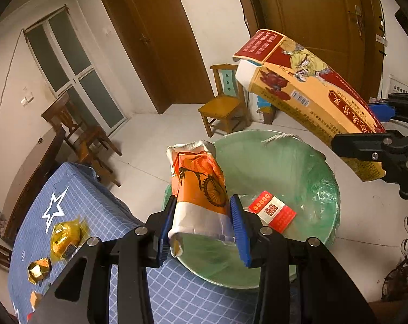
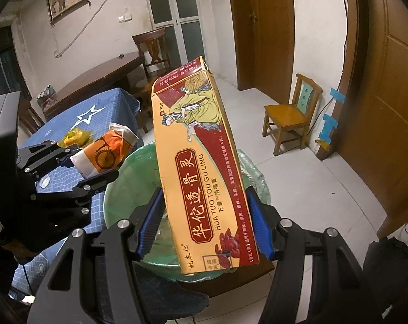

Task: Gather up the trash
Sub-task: 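Carry both items over the green bin and open both tools to release them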

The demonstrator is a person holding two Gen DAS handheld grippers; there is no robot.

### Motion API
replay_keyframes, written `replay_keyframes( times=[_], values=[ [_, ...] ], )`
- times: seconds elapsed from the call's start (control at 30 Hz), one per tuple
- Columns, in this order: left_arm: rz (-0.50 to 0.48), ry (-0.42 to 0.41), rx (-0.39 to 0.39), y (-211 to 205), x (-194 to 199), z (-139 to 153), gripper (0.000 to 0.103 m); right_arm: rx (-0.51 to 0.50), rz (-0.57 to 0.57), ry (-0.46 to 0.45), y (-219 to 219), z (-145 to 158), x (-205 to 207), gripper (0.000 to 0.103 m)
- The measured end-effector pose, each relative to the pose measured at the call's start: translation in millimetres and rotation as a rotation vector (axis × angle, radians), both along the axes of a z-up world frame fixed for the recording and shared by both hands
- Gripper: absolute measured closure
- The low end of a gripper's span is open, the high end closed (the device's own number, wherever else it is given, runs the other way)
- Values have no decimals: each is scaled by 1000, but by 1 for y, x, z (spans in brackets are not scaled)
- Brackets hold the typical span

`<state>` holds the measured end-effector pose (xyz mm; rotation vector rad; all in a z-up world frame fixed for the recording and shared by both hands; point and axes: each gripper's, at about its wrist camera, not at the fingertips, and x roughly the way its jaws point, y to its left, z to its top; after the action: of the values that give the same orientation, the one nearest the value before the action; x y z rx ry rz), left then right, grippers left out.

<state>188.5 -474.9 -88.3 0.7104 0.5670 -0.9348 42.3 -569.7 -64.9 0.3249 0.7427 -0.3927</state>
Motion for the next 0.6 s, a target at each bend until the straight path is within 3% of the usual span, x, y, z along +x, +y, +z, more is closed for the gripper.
replay_keyframes(
  times=[0.27,0.37,0.6],
  values=[
    [-3,12,0,-2,7,-1,58,19,31,5,-6,-5,9,44],
    [16,-10,-2,-3,6,0,44,-9,16,20,-9,-7,16,27],
    [20,3,-3,2,12,1,44,8,15,1,-11,-9,14,27]
  ],
)
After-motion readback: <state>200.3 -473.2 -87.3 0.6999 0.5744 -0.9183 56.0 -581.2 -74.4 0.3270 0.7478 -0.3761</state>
